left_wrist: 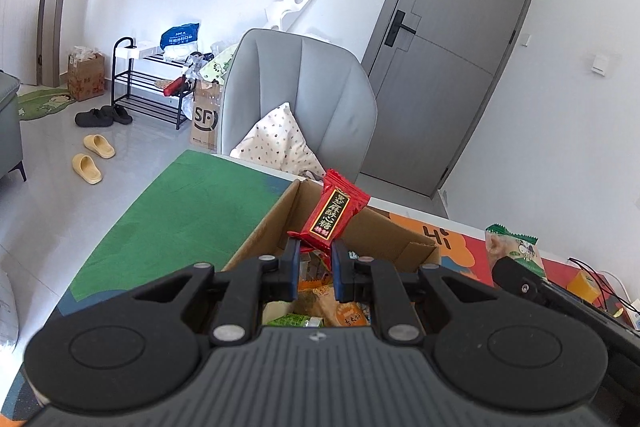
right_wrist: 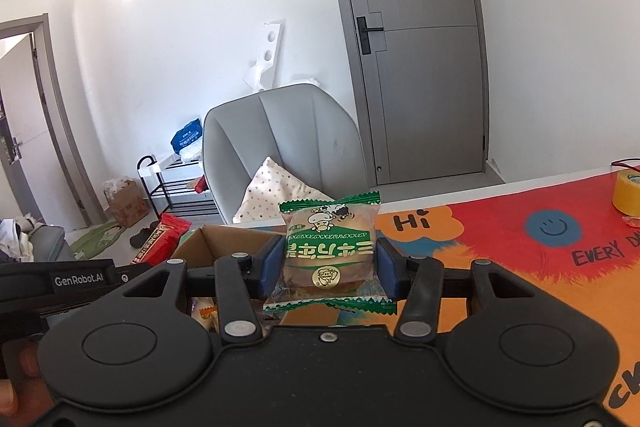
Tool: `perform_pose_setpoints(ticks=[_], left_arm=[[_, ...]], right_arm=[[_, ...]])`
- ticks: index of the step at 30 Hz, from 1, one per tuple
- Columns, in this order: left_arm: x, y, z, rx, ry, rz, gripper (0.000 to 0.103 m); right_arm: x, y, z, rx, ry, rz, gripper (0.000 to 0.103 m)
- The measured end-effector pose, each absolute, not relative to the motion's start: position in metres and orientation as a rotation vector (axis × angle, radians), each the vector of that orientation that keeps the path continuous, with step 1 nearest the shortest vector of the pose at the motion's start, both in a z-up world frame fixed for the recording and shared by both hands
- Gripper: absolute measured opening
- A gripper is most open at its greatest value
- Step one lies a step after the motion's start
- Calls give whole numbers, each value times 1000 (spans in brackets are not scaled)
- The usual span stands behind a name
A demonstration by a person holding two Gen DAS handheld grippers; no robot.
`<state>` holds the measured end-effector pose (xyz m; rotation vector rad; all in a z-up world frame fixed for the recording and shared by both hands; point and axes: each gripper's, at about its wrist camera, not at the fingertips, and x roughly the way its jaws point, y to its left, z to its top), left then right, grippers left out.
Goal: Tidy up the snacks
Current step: 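Carry the red bar and cake into the box and open both grippers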
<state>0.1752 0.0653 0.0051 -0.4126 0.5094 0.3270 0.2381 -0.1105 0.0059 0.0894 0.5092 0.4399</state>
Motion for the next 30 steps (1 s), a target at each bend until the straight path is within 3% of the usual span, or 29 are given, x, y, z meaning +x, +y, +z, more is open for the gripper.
perform_pose_setpoints(ticks=[19,26,30], left_arm=[[188,94,-3,-479,515,364,19],[177,99,4,-480,492,387,41],[171,100,7,-483,490,395,53]], right_arm=[[252,-71,-3,51,539,493,49],[252,-61,-4,56,569,523,50],[251,-61,-3,80,576,539,57]])
